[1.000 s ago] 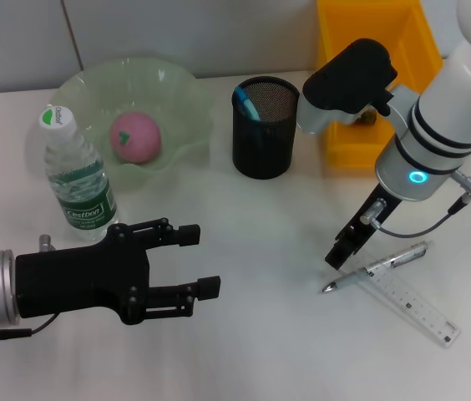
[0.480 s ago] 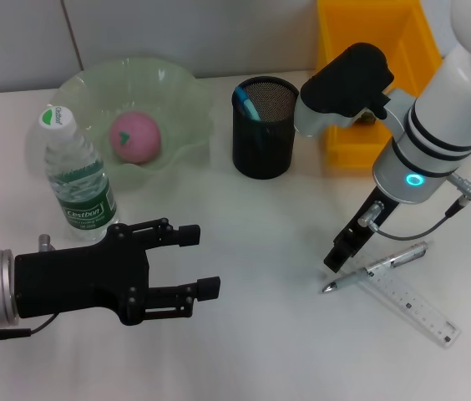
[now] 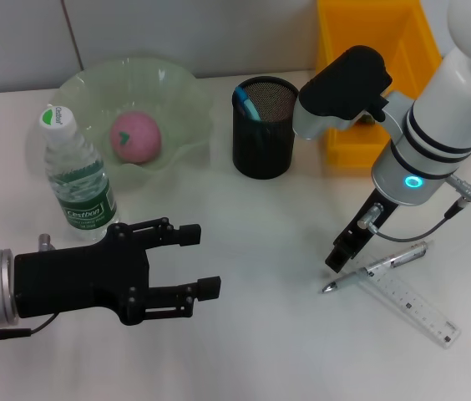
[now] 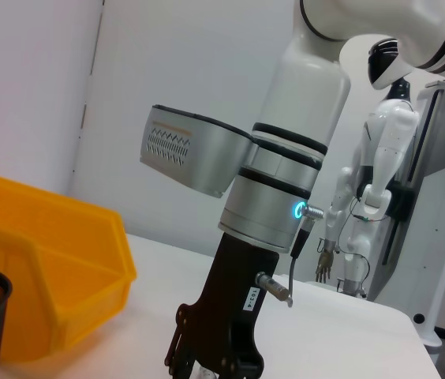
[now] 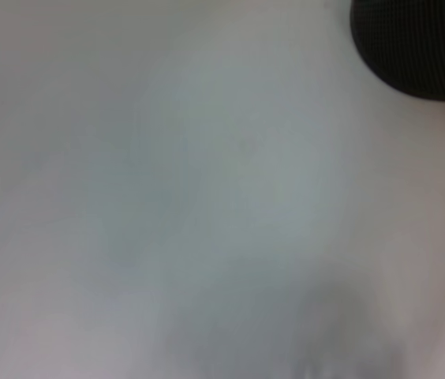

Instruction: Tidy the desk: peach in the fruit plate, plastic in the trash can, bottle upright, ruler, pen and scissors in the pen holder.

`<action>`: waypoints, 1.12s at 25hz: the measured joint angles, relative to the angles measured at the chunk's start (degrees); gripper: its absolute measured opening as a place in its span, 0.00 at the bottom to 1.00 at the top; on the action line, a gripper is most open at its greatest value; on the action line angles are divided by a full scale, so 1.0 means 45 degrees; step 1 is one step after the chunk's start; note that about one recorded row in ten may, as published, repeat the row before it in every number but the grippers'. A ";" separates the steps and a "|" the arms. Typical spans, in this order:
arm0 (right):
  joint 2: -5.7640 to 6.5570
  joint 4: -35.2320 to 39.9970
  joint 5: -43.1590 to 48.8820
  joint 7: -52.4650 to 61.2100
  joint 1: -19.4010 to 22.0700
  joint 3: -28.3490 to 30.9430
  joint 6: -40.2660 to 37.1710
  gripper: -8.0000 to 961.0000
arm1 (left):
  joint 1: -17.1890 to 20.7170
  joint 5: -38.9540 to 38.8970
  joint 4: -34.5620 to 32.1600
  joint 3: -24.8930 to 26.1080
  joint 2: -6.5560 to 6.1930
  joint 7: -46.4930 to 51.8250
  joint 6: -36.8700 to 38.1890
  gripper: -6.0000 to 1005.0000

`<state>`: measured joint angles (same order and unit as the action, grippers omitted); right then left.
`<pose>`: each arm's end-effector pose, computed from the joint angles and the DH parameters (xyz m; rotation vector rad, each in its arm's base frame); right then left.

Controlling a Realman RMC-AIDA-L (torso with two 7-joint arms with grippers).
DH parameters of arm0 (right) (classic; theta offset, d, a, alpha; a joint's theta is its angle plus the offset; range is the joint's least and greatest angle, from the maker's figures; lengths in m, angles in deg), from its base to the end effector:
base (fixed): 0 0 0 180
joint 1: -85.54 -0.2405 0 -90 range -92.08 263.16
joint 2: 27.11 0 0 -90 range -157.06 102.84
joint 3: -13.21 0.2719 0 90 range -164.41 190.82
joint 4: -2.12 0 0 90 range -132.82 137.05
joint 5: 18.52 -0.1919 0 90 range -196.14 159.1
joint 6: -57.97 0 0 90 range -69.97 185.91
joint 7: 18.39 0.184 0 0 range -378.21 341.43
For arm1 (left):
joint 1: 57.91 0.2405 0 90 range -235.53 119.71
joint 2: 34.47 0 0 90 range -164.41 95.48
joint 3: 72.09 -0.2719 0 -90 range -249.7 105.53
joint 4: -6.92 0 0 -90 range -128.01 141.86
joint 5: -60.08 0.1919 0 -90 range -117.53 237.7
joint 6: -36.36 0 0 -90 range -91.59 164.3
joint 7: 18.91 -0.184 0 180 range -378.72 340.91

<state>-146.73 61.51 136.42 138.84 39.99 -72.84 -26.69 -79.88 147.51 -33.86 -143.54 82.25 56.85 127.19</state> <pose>0.2210 0.3688 -0.0787 -2.4848 1.0244 -0.7627 -0.2161 0.2830 -0.0625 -2.9056 -0.4451 -0.9171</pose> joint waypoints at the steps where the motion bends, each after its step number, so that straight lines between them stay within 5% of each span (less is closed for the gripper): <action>1: 0.0000 0.0000 0.0000 0.0000 0.0015 -0.0018 0.0032 0.70 | 0.0000 -0.0009 0.0000 -0.0001 0.0000 0.0000 0.0004 0.78; 9: 0.0001 0.0002 0.0000 0.0009 0.0045 -0.0040 0.0066 0.48 | 0.0022 -0.0003 0.0001 0.0195 0.0004 0.0000 0.0180 0.78; 24: 0.0001 0.0030 0.0002 0.0138 0.0025 -0.0053 0.0064 0.47 | 0.0081 0.0041 0.0000 0.0312 0.0002 -0.0017 0.0341 0.78; 28: 0.0002 0.0062 0.0002 0.0138 0.0010 -0.0056 0.0050 0.41 | 0.0097 0.0049 0.0010 0.0312 -0.0022 -0.0042 0.0339 0.78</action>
<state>-146.72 61.79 136.43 139.46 40.03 -73.10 -26.47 -79.44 147.73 -33.81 -142.13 82.15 56.66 128.72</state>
